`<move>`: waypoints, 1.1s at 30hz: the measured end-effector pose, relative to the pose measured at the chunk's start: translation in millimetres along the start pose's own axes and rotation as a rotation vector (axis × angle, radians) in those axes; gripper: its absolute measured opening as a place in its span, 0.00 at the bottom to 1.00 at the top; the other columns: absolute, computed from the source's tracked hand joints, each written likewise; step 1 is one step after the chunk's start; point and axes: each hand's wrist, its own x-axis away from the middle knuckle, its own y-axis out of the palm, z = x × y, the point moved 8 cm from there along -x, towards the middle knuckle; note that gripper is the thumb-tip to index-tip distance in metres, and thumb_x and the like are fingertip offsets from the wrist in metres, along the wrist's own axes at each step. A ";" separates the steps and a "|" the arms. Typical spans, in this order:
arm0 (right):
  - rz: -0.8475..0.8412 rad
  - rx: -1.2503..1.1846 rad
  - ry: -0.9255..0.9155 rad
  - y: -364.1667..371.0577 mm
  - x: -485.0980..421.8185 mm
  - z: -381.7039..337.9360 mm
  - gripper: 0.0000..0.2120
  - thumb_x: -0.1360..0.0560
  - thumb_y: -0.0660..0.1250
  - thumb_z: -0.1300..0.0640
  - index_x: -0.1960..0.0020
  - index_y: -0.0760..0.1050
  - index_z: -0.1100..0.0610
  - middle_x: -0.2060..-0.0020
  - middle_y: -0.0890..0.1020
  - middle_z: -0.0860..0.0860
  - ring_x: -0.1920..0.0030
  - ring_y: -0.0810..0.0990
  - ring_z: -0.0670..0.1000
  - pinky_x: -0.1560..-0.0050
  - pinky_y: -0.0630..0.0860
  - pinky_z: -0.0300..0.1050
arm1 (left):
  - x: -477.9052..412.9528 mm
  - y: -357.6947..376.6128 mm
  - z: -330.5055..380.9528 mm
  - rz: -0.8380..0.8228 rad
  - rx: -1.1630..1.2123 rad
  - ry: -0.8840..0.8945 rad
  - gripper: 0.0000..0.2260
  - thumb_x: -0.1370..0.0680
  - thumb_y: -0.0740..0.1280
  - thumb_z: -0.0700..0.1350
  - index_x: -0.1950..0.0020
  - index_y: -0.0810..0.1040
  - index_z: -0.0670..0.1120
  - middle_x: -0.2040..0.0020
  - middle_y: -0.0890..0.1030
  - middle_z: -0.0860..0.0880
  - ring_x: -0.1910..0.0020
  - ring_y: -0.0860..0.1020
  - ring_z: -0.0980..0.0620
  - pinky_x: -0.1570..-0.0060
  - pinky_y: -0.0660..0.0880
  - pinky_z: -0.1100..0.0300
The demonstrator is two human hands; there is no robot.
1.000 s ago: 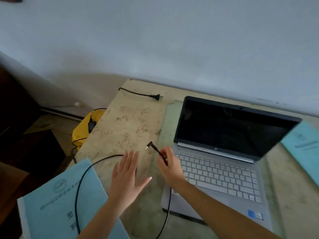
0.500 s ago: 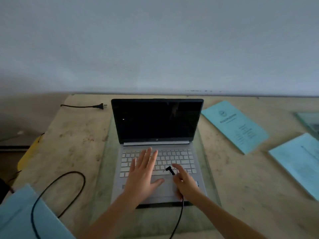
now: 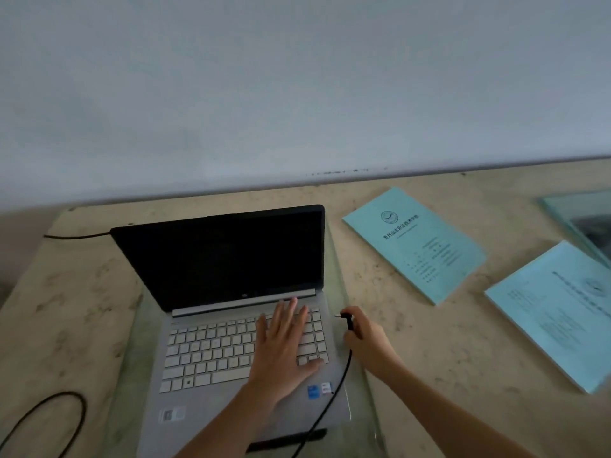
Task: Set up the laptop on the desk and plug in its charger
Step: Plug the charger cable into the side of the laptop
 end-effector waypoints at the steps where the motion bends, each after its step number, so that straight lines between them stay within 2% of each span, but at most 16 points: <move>1: 0.023 0.024 -0.009 -3.7 -6.3 1.5 0.17 0.25 0.60 0.61 0.38 0.70 0.47 0.65 0.77 0.48 0.71 0.73 0.45 0.72 0.71 0.39 | -4.7 3.1 0.5 0.004 -0.002 -0.002 0.45 0.32 0.48 0.75 0.31 0.22 0.58 0.27 0.24 0.53 0.28 0.26 0.50 0.33 0.24 0.45; 4: 0.061 0.085 -0.056 -8.0 -20.2 -0.8 0.16 0.24 0.60 0.59 0.38 0.70 0.47 0.62 0.80 0.48 0.69 0.77 0.45 0.70 0.75 0.41 | -11.6 13.1 1.8 0.022 -0.013 0.007 0.44 0.32 0.47 0.75 0.28 0.27 0.57 0.25 0.29 0.53 0.26 0.30 0.50 0.30 0.32 0.42; 6: 0.075 0.147 -0.093 -7.4 -26.2 -5.7 0.17 0.24 0.61 0.58 0.37 0.70 0.48 0.57 0.83 0.50 0.63 0.81 0.49 0.64 0.80 0.46 | -12.4 18.2 1.8 0.023 -0.039 0.009 0.42 0.31 0.47 0.75 0.25 0.33 0.57 0.23 0.34 0.52 0.24 0.35 0.48 0.29 0.36 0.42; 9: 0.094 0.280 -0.130 -5.6 -34.4 -10.4 0.19 0.25 0.61 0.56 0.34 0.68 0.48 0.52 0.83 0.52 0.55 0.82 0.54 0.58 0.80 0.49 | -13.1 21.5 2.1 0.018 -0.080 0.011 0.40 0.29 0.46 0.74 0.24 0.38 0.56 0.21 0.41 0.51 0.23 0.39 0.47 0.29 0.40 0.41; 12: 0.096 0.331 -0.152 -3.2 -40.5 -13.2 0.19 0.25 0.60 0.54 0.34 0.67 0.48 0.53 0.84 0.52 0.56 0.82 0.55 0.61 0.76 0.45 | -13.4 20.9 3.0 0.019 -0.100 0.020 0.39 0.28 0.45 0.73 0.23 0.43 0.54 0.21 0.46 0.50 0.23 0.45 0.44 0.30 0.44 0.40; 14: 0.099 0.345 -0.153 -2.3 -42.9 -15.8 0.18 0.25 0.60 0.53 0.35 0.66 0.49 0.54 0.84 0.52 0.58 0.82 0.56 0.63 0.74 0.44 | -12.7 21.2 2.9 0.018 -0.108 0.024 0.39 0.28 0.45 0.72 0.23 0.44 0.54 0.21 0.46 0.50 0.23 0.45 0.45 0.29 0.43 0.40; 18: 0.112 0.332 -0.133 -3.8 -47.4 -20.0 0.11 0.24 0.60 0.54 0.42 0.64 0.54 0.61 0.82 0.52 0.66 0.80 0.56 0.65 0.79 0.50 | -12.4 22.5 3.3 0.018 -0.125 0.030 0.38 0.28 0.46 0.72 0.23 0.45 0.54 0.21 0.46 0.50 0.23 0.43 0.46 0.29 0.43 0.40; 21: 0.097 0.344 -0.129 -2.4 -49.5 -22.6 0.09 0.24 0.59 0.55 0.45 0.64 0.54 0.65 0.80 0.52 0.68 0.79 0.56 0.67 0.79 0.51 | -12.1 23.5 2.5 0.017 -0.119 0.038 0.38 0.27 0.48 0.71 0.23 0.46 0.54 0.21 0.48 0.49 0.23 0.43 0.46 0.29 0.45 0.40; 33: -0.012 0.339 -0.178 3.1 -47.6 -24.9 0.09 0.22 0.57 0.57 0.44 0.62 0.57 0.65 0.79 0.55 0.68 0.79 0.57 0.69 0.78 0.54 | -11.8 23.2 1.8 0.029 -0.126 0.041 0.37 0.26 0.47 0.70 0.23 0.46 0.54 0.21 0.49 0.49 0.23 0.48 0.44 0.29 0.46 0.40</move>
